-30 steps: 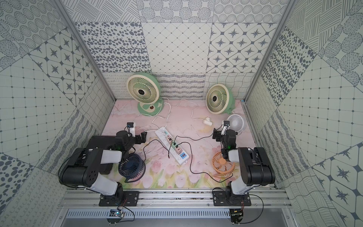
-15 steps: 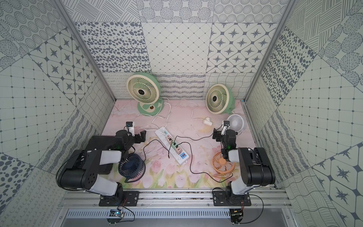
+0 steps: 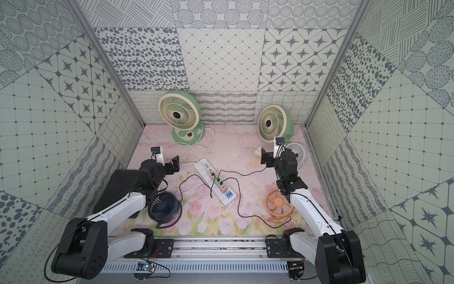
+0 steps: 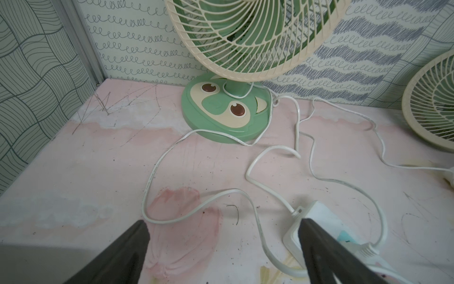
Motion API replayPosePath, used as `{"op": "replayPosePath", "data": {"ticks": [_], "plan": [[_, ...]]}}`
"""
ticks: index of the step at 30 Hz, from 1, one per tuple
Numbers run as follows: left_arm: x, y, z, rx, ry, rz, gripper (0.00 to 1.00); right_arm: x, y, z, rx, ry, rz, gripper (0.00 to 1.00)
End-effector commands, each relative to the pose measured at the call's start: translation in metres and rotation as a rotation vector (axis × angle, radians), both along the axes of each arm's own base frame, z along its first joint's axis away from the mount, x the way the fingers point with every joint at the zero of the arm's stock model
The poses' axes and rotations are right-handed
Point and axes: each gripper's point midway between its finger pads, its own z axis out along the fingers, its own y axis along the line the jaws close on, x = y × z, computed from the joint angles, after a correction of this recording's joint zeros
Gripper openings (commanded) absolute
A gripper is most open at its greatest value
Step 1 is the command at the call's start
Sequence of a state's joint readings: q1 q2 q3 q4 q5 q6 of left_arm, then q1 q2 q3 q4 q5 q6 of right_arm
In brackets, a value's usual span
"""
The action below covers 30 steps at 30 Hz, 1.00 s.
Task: Unplug the desk fan from the power strip
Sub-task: Remove the plug from the socket.
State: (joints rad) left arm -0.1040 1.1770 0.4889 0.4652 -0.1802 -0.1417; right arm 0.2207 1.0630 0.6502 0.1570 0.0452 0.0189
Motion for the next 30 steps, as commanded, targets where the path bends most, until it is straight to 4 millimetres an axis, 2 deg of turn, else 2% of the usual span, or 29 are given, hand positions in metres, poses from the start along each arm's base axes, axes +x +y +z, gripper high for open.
{"op": "replayPosePath", "data": {"ticks": [1,5,8,14,20,26,28,30], "plan": [[-0.021,-0.001,-0.011,-0.093,0.127,0.066,0.99,-0.025,0.027,-0.009,-0.013,0.114,0.094,0.97],[-0.032,-0.013,-0.005,-0.209,0.152,0.055,0.99,-0.046,0.064,0.001,0.052,0.153,0.22,0.97],[-0.041,-0.025,-0.001,-0.299,0.162,0.036,0.99,-0.058,0.084,0.005,0.101,0.217,0.258,0.97],[-0.056,-0.052,-0.011,-0.515,0.237,-0.023,0.99,-0.093,0.141,0.001,0.165,0.335,0.423,0.97],[-0.066,-0.086,-0.023,-0.602,0.346,-0.146,0.99,-0.127,0.189,-0.014,0.113,0.412,0.55,0.97],[-0.075,-0.112,-0.034,-0.618,0.418,-0.233,0.99,-0.145,0.215,-0.046,0.048,0.485,0.588,0.97],[-0.079,-0.121,-0.037,-0.629,0.442,-0.266,0.91,-0.146,0.218,-0.058,0.038,0.512,0.584,0.97],[-0.083,-0.129,-0.04,-0.641,0.465,-0.291,0.78,-0.148,0.222,-0.067,0.035,0.531,0.587,0.95]]}}
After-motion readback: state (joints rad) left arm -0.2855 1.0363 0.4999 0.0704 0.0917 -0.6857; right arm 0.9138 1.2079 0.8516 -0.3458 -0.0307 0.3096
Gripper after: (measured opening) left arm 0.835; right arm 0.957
